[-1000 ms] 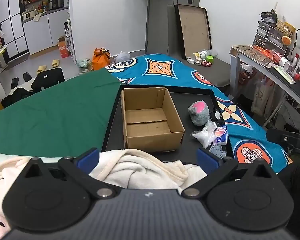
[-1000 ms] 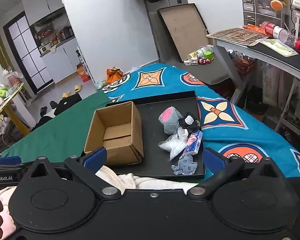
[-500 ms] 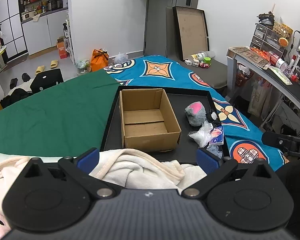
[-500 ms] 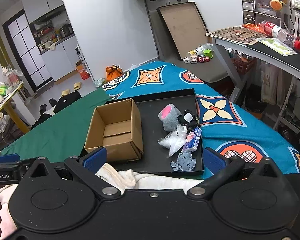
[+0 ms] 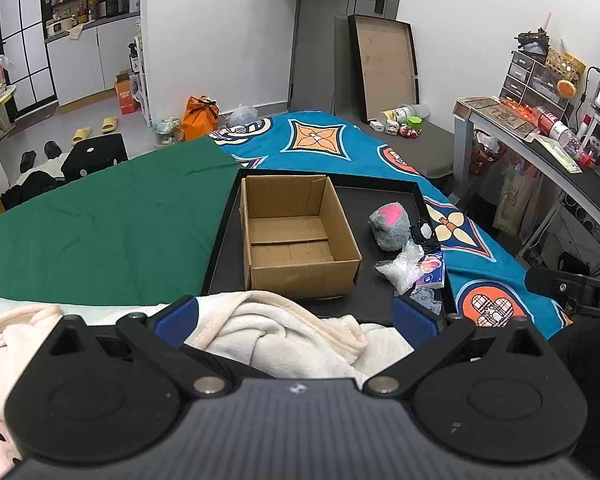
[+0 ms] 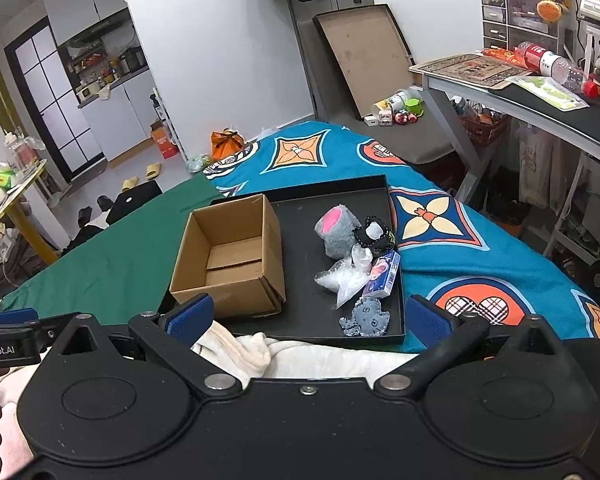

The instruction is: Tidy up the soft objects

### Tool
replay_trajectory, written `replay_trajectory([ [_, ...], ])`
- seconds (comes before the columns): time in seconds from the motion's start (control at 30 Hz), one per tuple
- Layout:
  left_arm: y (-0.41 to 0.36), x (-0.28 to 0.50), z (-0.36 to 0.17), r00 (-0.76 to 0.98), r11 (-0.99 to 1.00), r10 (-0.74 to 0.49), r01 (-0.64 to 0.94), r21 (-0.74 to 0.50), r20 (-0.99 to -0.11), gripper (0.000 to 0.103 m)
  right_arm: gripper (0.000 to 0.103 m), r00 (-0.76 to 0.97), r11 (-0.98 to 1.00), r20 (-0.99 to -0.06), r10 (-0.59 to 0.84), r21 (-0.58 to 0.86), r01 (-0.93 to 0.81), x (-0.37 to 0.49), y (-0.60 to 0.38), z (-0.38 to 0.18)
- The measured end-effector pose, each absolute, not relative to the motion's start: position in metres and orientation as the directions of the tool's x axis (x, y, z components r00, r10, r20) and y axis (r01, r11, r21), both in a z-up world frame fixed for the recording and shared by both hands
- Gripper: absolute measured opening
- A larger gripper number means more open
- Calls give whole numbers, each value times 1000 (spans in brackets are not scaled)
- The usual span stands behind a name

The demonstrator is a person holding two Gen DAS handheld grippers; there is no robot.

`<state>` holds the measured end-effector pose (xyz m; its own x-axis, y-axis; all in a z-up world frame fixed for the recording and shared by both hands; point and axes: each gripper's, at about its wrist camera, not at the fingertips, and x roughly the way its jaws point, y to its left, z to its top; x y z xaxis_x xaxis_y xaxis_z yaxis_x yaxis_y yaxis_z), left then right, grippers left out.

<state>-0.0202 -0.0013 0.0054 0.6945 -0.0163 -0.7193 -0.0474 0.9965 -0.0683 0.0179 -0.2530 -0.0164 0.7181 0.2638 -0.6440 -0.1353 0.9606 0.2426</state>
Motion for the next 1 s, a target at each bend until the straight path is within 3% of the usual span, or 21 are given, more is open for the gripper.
replay_trajectory([
  [1.0, -2, -31, 9, 699, 997, -25, -39, -73, -715, 102, 103, 734, 964, -632, 251, 233, -129, 6, -257, -12],
])
